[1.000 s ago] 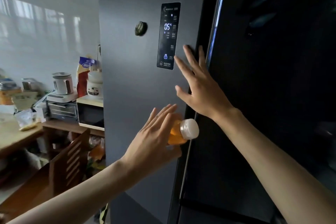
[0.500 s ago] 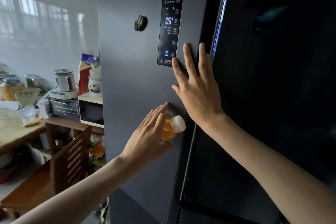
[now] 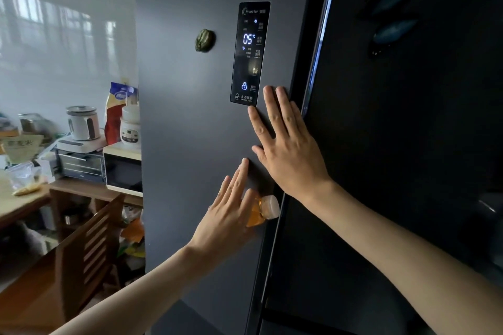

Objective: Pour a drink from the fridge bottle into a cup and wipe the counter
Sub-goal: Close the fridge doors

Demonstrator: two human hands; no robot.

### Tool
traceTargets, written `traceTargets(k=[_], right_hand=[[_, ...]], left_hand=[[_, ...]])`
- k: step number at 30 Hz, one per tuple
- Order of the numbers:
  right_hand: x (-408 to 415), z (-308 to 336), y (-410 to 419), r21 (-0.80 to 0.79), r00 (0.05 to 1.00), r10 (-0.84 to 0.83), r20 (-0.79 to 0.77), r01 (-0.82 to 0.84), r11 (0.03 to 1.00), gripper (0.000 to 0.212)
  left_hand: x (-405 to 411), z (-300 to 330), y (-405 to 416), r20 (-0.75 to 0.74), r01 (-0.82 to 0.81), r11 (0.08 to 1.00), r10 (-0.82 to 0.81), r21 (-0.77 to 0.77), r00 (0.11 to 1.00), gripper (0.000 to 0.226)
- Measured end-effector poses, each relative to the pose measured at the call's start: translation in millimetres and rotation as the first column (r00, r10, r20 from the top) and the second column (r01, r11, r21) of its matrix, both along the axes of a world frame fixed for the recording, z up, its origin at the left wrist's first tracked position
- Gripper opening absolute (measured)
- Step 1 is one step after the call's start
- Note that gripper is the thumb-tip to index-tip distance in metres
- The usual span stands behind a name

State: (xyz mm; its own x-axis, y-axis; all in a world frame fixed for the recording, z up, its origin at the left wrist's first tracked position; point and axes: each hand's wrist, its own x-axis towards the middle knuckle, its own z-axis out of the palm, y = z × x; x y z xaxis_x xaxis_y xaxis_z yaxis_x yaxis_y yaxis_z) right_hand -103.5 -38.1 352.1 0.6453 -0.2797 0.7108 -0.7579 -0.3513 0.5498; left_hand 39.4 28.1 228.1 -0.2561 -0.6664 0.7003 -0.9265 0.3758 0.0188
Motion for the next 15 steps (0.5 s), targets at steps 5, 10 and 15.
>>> traceTargets(k=[5, 10, 15], right_hand=[[-11, 4, -13, -0.041, 0.998, 0.032, -0.049, -0.034, 0.999, 0.073], [-19, 2, -34, -0.039, 0.999, 0.003, -0.047, -0.005, 0.999, 0.072], [-26, -3, -70, 0.037, 0.997, -0.07, -0.028, 0.071, 0.997, 0.082]], left_hand=[[-3, -7, -17, 0.022, -0.007, 1.0, 0.008, -0.018, 1.0, 0.072], [-8, -9, -38, 0.06, -0.012, 1.0, 0.012, 0.004, 0.998, 0.067], [-14, 1, -72, 0.101, -0.055, 0.998, 0.054, 0.011, 0.993, 0.067]])
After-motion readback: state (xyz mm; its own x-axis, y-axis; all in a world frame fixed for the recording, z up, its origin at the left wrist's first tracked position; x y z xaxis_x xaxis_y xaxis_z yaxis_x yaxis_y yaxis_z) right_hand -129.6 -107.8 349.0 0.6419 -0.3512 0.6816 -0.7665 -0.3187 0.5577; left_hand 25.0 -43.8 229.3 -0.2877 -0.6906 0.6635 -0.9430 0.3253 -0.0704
